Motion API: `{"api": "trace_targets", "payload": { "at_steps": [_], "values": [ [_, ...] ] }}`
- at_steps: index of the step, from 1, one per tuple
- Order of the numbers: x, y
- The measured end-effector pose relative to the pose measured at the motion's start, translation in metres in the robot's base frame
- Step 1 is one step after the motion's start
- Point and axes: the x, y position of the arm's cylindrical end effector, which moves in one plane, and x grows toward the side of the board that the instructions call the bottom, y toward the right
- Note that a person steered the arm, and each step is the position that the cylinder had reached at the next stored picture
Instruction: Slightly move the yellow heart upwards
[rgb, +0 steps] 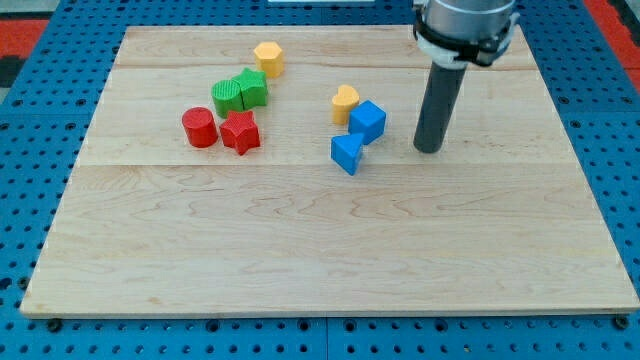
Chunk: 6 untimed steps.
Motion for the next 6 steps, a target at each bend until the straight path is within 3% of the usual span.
{"api": "trace_targets", "payload": {
  "at_steps": [1, 3, 6],
  "values": [
    [-0.023, -0.022],
    [-0.013, -0.120],
    [-0.050, -0.083]
  ]
}}
